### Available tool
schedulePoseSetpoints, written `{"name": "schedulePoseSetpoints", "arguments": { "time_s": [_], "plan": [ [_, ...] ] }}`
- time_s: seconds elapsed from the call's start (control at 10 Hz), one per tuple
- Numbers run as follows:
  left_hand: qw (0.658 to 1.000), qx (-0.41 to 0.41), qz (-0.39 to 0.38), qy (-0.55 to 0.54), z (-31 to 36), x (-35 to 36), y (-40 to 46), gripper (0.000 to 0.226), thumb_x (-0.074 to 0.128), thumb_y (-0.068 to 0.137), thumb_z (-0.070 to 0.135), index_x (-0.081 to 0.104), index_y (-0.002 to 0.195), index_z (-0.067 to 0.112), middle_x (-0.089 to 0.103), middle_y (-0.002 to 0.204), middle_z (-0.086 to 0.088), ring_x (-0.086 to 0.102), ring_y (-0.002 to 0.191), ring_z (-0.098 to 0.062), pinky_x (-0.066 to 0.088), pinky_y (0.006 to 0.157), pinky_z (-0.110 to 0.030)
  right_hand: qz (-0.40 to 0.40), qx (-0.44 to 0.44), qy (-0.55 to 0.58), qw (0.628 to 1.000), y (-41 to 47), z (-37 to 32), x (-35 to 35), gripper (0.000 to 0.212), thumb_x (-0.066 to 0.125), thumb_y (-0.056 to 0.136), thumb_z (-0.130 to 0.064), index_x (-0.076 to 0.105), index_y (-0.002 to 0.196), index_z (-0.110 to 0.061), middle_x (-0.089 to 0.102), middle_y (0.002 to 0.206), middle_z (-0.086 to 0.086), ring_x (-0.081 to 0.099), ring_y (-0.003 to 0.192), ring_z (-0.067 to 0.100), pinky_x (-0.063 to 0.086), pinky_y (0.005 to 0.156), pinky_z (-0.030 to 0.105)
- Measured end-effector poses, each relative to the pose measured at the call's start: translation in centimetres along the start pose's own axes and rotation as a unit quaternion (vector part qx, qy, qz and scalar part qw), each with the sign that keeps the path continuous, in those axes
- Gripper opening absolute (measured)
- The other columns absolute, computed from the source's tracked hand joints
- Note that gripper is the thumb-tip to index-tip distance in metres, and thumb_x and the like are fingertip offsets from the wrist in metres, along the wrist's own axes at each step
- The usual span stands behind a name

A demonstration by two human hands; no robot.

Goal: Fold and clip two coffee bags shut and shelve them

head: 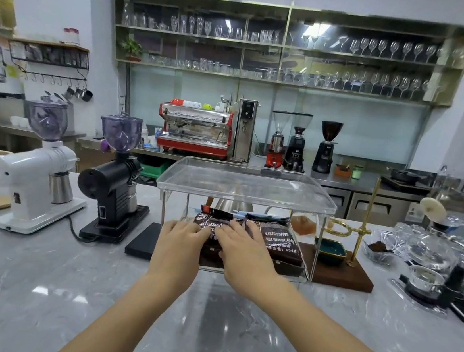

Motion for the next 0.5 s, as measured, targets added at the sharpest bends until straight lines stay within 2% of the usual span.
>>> {"name": "schedulePoseSetpoints", "arguments": {
  "time_s": [0.1,0.2,0.3,0.4,0.5],
  "plan": [
    [0.999,0.018,-0.041,0.028,0.9,0.4,-0.4,0.053,0.061,0.066,-0.008,0.069,0.109,0.022,0.074,0.091,0.004,0.068,0.092,-0.025,0.044,0.093,-0.038,-0.026,-0.006,-0.012,1.000,0.2,-0.1,0.3,0.056,0.047,0.096,-0.011,0.030,0.149,-0.010,0.034,0.158,0.007,0.019,0.151,0.024,0.003,0.124,0.044],
    [0.994,0.009,-0.097,0.049,1.0,0.8,-0.3,0.051,0.049,0.079,-0.003,0.059,0.119,0.027,0.069,0.108,0.006,0.061,0.110,-0.022,0.034,0.102,-0.034,-0.060,-0.002,-0.023,0.998,0.0,-0.3,0.9,0.062,0.045,0.096,-0.012,0.022,0.153,-0.007,0.022,0.163,0.011,0.012,0.153,0.024,0.001,0.125,0.043],
    [0.986,0.003,-0.137,0.092,1.5,0.8,-0.5,0.046,0.046,0.083,0.003,0.053,0.124,0.023,0.065,0.115,0.006,0.058,0.117,-0.021,0.028,0.110,-0.038,-0.108,0.004,-0.039,0.993,-0.7,-0.3,1.7,0.071,0.042,0.098,-0.018,0.004,0.156,-0.005,0.000,0.167,0.013,-0.003,0.154,0.026,-0.004,0.125,0.043],
    [0.975,0.003,-0.188,0.118,2.4,1.3,-1.3,0.058,0.041,0.089,0.011,0.034,0.147,0.012,0.050,0.144,-0.001,0.042,0.139,-0.021,0.009,0.122,-0.050,-0.124,0.001,-0.011,0.992,-2.2,-0.5,1.0,0.068,0.035,0.102,-0.026,-0.002,0.156,-0.005,-0.008,0.166,0.013,-0.009,0.154,0.026,-0.007,0.124,0.043],
    [0.974,0.006,-0.195,0.116,2.5,1.1,-2.0,0.067,0.031,0.093,0.013,0.012,0.156,0.003,0.022,0.165,-0.011,0.013,0.155,-0.026,-0.003,0.126,-0.049,-0.079,-0.015,0.050,0.995,-4.2,-0.6,-1.2,0.048,0.041,0.101,-0.025,0.043,0.143,-0.003,0.041,0.152,0.016,0.034,0.143,0.031,0.021,0.121,0.048]
  ]
}}
Point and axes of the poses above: each hand's wrist, its own y-axis towards the middle knuckle, its own x-axis out of the palm, z = x × y, the point moved 9 cm from there along y, towards the middle knuckle
